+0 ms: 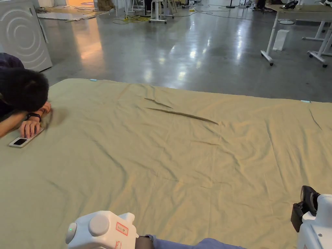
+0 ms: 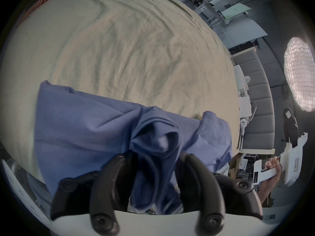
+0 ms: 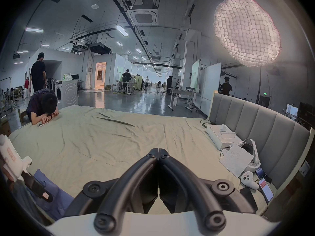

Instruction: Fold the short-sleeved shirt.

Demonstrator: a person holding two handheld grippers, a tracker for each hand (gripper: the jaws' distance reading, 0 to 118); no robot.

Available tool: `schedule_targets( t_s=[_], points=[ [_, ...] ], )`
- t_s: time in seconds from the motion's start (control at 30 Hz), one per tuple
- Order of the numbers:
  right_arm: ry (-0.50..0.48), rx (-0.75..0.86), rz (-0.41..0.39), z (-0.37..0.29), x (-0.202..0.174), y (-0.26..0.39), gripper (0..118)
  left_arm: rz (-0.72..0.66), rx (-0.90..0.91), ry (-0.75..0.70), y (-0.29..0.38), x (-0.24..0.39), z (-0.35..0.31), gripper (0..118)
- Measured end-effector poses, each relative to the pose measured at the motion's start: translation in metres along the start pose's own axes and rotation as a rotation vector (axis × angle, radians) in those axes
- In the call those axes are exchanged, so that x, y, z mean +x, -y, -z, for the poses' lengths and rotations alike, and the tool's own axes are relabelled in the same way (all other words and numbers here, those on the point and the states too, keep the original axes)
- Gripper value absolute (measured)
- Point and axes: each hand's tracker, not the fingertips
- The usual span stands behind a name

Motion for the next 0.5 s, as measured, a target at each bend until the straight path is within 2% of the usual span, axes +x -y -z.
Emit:
schedule_targets(
  t_s=[0.1,0.27,0.43,0.5],
  points=[
    [-0.001,-0.001,-0.002,0.000,-0.001,0.000,0,0.040,0.042,0.013,0.002,0.000,-0.022,50],
    [-0.001,-0.002,-0.002,-0.001,-0.001,0.000,0,0.023,0.142,0.074,0.003,-0.012,-0.053,50],
    [-0.001,-0.009,0.010,-0.002,-0.001,0.001,0,0.025,0.147,0.010,0.006,-0.022,-0.037,50],
    [-0.001,-0.011,0.010,-0.002,-0.001,0.002,0,0.045,0.109,-0.016,0.008,-0.023,-0.020,43]
  ],
)
